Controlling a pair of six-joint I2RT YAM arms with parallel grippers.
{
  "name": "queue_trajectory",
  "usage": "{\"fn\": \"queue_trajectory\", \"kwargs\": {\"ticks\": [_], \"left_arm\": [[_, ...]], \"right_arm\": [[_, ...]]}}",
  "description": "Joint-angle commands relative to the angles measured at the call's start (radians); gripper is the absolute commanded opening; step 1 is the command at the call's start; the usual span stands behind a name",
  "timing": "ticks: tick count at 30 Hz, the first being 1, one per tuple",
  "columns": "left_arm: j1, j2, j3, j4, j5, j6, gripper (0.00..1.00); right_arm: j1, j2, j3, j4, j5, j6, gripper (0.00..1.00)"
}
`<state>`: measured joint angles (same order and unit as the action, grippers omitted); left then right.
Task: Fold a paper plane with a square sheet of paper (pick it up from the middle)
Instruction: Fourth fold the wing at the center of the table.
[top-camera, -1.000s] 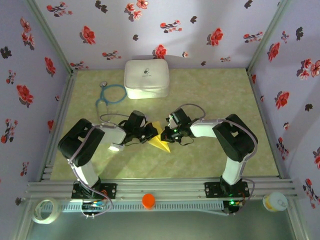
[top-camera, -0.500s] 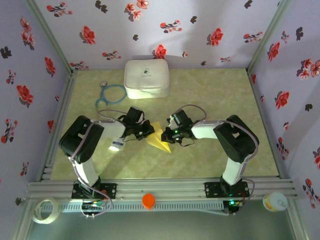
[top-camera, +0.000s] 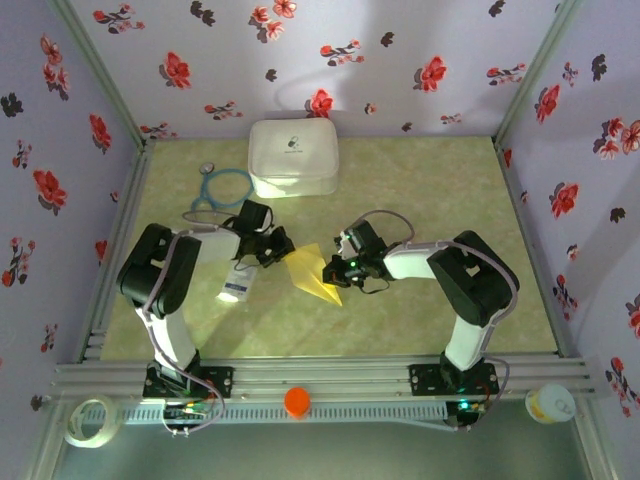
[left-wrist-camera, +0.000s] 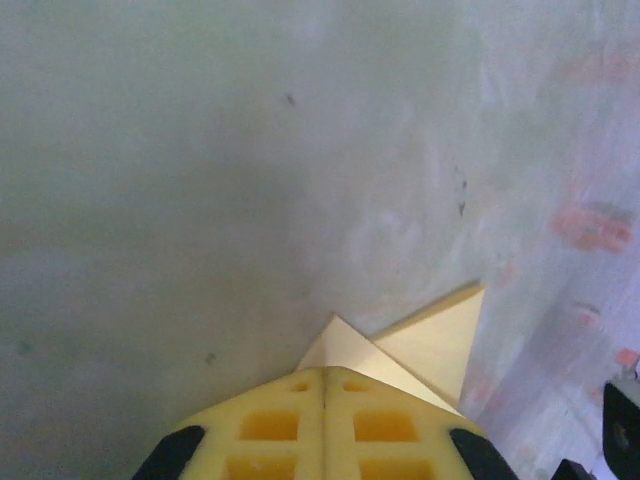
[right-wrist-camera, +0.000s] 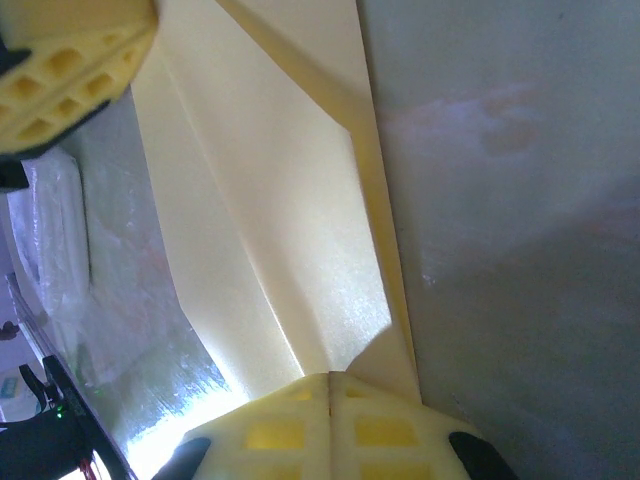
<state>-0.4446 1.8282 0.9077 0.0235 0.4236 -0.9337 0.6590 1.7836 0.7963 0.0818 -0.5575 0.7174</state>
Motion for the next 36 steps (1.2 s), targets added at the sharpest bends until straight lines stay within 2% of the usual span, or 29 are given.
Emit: {"fn": "queue_trajectory", "kwargs": {"ticks": [1,8,14,20,25,32,36], "left_arm": [[0.024,0.020,0.034,-0.081,-0.071,0.047,0.00],[0.018,-0.081,0.043,-0.107,-0.083,0.059,0.00],[-0.039,-0.148,0.011,-0.048,-0.045,0.063,0.00],[-0.125,-0.091,-0.035,0.080,0.058,0.007,0.00],[-0.158,-0.024,-0.052,0.134,0.081,-0.014,0.00],[-0.073,0.049,-0.086,0.149,0.056,0.016,0.00],[-0.034,0.046,-0.047,0.057,0.027,0.086,0.00]], "right_arm": [[-0.006,0.010,-0.046,-0.128,0.029,0.009,0.00],[-0.006,0.012,-0.042,-0.132,0.030,0.010,0.00],[-0.006,0.010,-0.037,-0.137,0.035,0.011,0.00],[-0.006,0.011,-0.036,-0.138,0.040,0.014,0.00],[-0.006,0.010,-0.039,-0.136,0.040,0.019,0.00],[-0.006,0.004,-0.043,-0.144,0.042,0.017,0.00],[-0.006,0.002,-0.043,-0.149,0.044,0.013,0.00]]}}
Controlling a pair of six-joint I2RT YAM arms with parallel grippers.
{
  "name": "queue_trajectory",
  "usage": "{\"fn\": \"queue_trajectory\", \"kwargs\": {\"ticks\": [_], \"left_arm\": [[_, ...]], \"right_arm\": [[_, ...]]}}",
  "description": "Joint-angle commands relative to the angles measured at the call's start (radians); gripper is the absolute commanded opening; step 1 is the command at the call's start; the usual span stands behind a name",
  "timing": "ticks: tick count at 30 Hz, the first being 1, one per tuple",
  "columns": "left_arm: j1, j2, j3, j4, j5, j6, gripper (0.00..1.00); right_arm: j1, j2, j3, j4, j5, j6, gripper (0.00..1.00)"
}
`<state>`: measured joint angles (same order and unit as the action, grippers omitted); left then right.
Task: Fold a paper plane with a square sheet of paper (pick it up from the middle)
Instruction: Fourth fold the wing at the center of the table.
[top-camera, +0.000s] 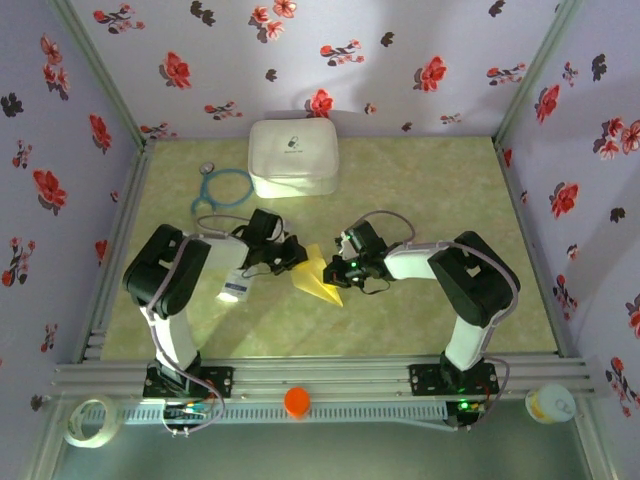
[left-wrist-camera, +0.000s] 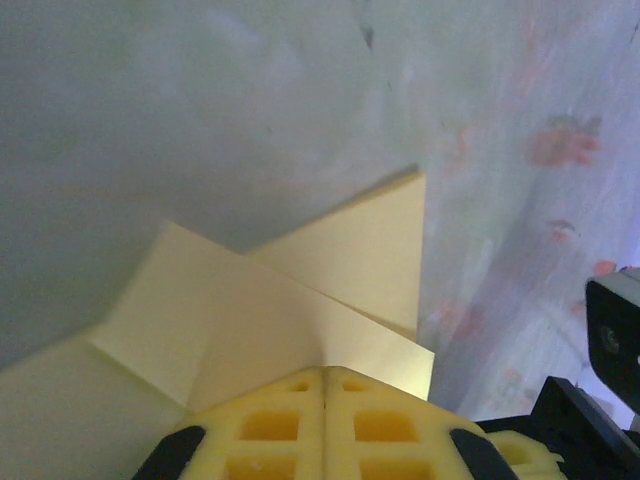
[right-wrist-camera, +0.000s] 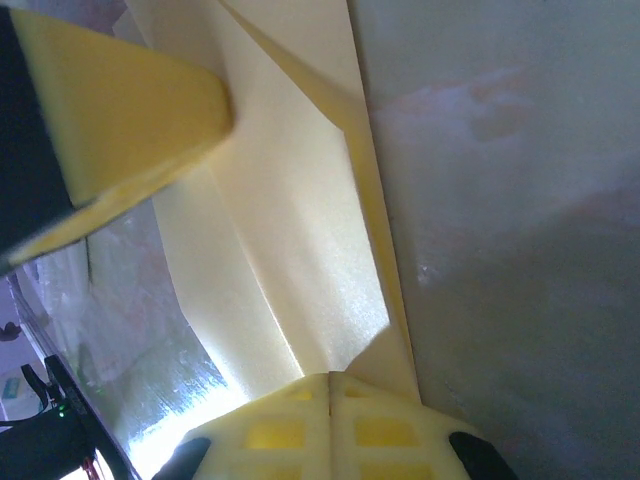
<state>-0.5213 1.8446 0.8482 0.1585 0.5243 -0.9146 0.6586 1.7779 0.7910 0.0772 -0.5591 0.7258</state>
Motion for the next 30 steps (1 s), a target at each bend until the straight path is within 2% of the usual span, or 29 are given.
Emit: {"fn": "queue_trajectory", "kwargs": {"ticks": [1,10,18,30], "left_arm": [[0.052,0.035,0.020,-0.092,-0.078,0.082,0.00],[0.089,0.041,0.015,-0.094,-0.126,0.179,0.00],[0.126,0.039,0.070,-0.133,-0.140,0.193,0.00],[0.076,-0.120,0.122,-0.215,-0.173,0.155,0.00]], "right_arm": [[-0.005,0.008,-0.038,-0.142,0.045,0.006,0.00],[-0.005,0.011,-0.043,-0.128,0.044,0.014,0.00],[-0.005,0.005,-0.045,-0.127,0.042,0.010,0.00],[-0.005,0.006,-0.041,-0.121,0.037,0.018,0.00]]}}
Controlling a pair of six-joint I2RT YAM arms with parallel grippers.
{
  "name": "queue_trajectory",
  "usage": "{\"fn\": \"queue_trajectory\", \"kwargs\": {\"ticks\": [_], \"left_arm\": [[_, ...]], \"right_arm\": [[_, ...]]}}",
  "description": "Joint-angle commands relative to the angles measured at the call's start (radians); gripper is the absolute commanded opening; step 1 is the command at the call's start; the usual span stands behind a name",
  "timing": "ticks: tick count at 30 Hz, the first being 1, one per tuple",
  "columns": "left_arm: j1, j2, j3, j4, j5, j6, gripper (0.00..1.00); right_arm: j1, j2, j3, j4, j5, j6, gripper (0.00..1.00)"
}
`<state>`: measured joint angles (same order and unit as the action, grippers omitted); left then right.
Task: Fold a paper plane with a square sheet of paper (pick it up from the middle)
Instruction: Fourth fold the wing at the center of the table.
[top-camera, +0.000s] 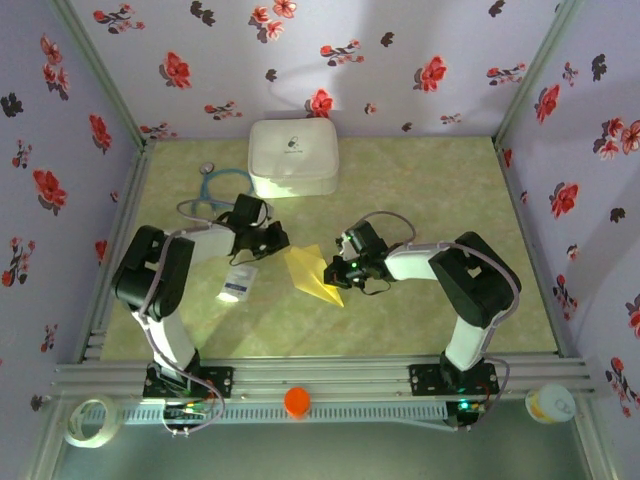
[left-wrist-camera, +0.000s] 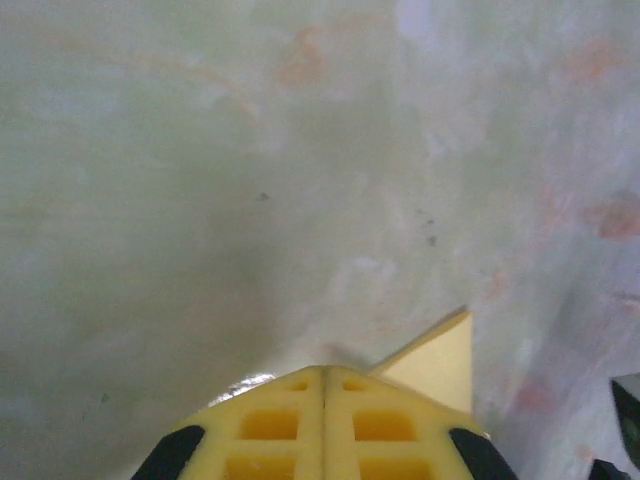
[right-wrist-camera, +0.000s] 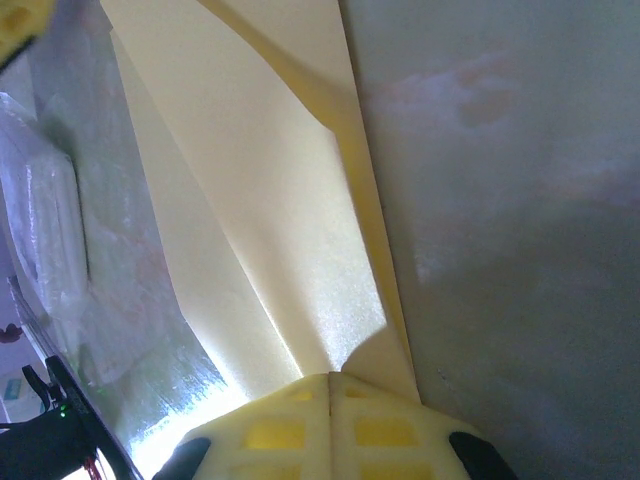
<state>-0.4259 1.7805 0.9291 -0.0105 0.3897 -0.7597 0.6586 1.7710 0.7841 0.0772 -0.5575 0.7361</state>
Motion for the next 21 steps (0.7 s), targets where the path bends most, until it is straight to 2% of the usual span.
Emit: {"fn": "queue_trajectory", "kwargs": {"ticks": [1,11,15,21], "left_arm": [[-0.027,-0.063,0.043,-0.047,-0.038,-0.003,0.01],[-0.144,-0.016,0.013,-0.003,0.027,-0.018,0.01],[-0.150,0.019,-0.034,0.051,0.049,-0.046,0.00],[-0.146,0.063,-0.071,0.054,0.018,-0.044,0.00]], "right_arm": [[-0.005,0.013,-0.033,-0.122,0.035,0.009,0.00],[-0.005,0.008,-0.023,-0.130,0.034,0.005,0.00],[-0.005,0.005,-0.021,-0.128,0.032,0.009,0.01],[-0.005,-0.028,0.004,-0.074,-0.015,0.052,0.02]]}}
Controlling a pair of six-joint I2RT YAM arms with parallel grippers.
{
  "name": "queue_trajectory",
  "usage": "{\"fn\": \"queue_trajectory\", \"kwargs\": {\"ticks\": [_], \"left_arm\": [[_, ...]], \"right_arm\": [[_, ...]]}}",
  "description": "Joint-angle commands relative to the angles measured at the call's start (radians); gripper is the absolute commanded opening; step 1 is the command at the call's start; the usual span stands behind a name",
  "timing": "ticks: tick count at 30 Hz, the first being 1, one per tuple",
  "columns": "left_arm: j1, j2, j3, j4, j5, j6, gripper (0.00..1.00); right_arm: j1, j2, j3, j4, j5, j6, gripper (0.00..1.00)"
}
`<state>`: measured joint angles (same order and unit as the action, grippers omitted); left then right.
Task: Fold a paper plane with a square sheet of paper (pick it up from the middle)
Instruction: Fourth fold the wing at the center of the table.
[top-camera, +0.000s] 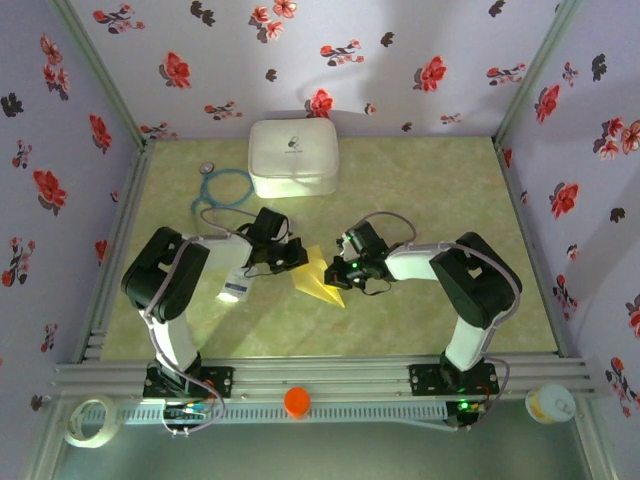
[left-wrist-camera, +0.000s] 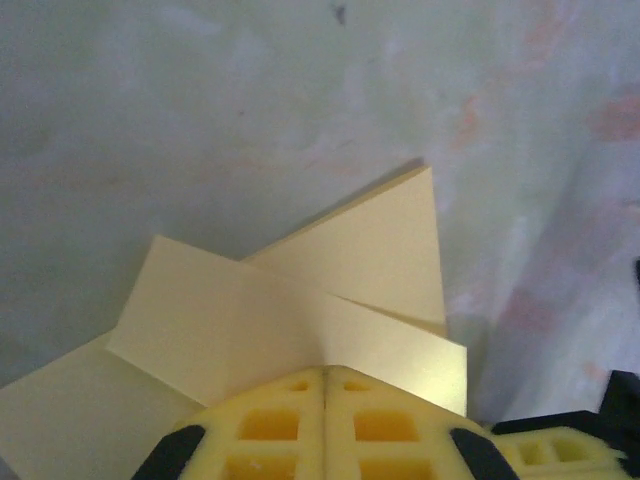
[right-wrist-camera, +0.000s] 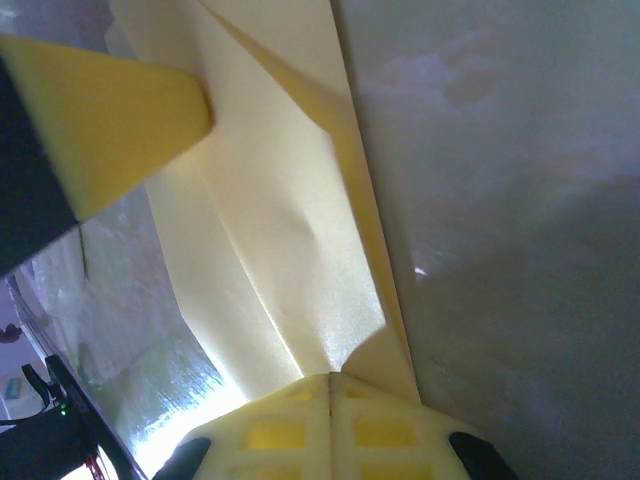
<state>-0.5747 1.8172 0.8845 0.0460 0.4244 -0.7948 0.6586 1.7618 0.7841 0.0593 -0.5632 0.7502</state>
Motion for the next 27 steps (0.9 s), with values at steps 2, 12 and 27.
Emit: {"fn": "queue_trajectory", "kwargs": {"ticks": [2,12,27], "left_arm": [[0.007,0.032,-0.039,-0.003,-0.022,-0.008,0.00],[0.015,0.035,-0.055,0.016,-0.022,-0.007,0.00],[0.021,0.043,-0.068,0.026,-0.023,-0.010,0.00]], "right_arm": [[-0.004,-0.038,0.031,-0.057,-0.016,0.048,0.02],[0.030,0.052,0.162,-0.072,-0.017,0.048,0.03],[0.046,0.094,0.066,-0.023,-0.005,0.058,0.06]]}}
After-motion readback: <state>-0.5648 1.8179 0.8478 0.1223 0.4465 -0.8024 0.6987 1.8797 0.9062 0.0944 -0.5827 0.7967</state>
